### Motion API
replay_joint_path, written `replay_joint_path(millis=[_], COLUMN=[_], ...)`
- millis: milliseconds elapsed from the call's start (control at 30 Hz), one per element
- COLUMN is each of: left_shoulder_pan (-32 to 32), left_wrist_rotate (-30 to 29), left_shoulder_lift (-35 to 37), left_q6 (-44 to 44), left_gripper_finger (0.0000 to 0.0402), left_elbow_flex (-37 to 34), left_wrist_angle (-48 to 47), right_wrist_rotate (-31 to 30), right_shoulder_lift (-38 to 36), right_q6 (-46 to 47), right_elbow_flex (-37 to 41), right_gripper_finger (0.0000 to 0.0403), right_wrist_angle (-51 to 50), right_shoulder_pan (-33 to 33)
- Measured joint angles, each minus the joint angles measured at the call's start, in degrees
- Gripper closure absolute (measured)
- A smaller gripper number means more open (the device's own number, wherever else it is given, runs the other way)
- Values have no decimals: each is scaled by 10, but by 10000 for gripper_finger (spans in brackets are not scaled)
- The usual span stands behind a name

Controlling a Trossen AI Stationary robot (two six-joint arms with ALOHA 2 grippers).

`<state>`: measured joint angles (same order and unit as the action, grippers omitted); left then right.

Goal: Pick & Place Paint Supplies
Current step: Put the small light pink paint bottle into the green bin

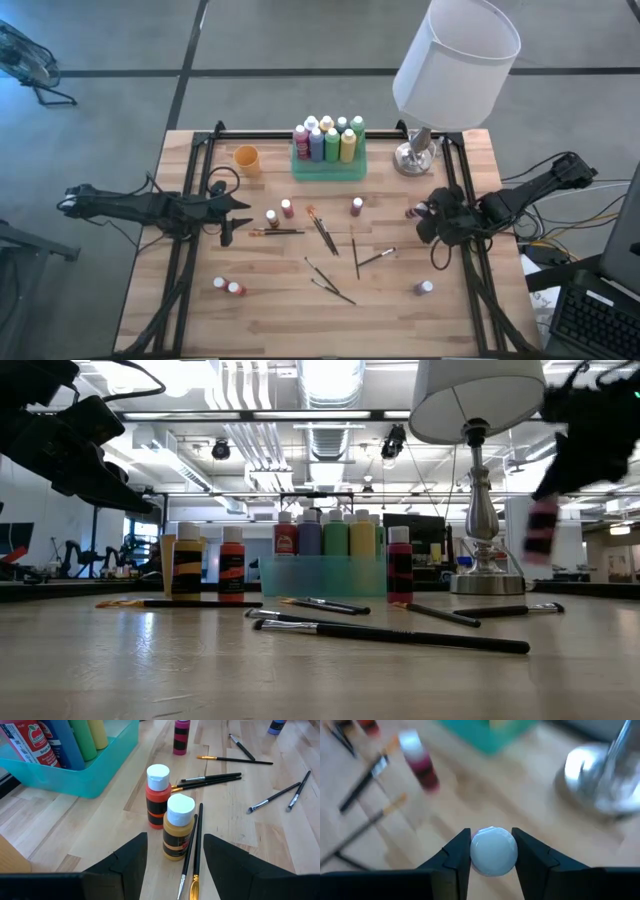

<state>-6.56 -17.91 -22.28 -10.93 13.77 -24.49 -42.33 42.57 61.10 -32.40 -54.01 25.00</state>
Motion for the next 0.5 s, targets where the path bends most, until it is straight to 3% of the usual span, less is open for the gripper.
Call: replay_joint_path(millis=[133, 233, 500], left_shoulder_pan=[0, 0, 0], left_wrist_rotate=[0, 0, 0], left_shoulder_lift=[0, 0, 0], left_q6=[0, 0, 0], left_gripper_finger=[202, 202, 202], left_elbow_flex=[0, 0, 0], left_wrist_angle=[0, 0, 0], right_wrist_rotate=[-68, -85, 21], right_shoulder_lift=[0, 0, 21], right_q6=[-108, -202, -432], right_elbow_flex=[-44, -66, -62], right_gripper_finger=[290, 290, 290], right_wrist_angle=[37, 100, 310], right_shoulder_pan=[-15, -32, -139])
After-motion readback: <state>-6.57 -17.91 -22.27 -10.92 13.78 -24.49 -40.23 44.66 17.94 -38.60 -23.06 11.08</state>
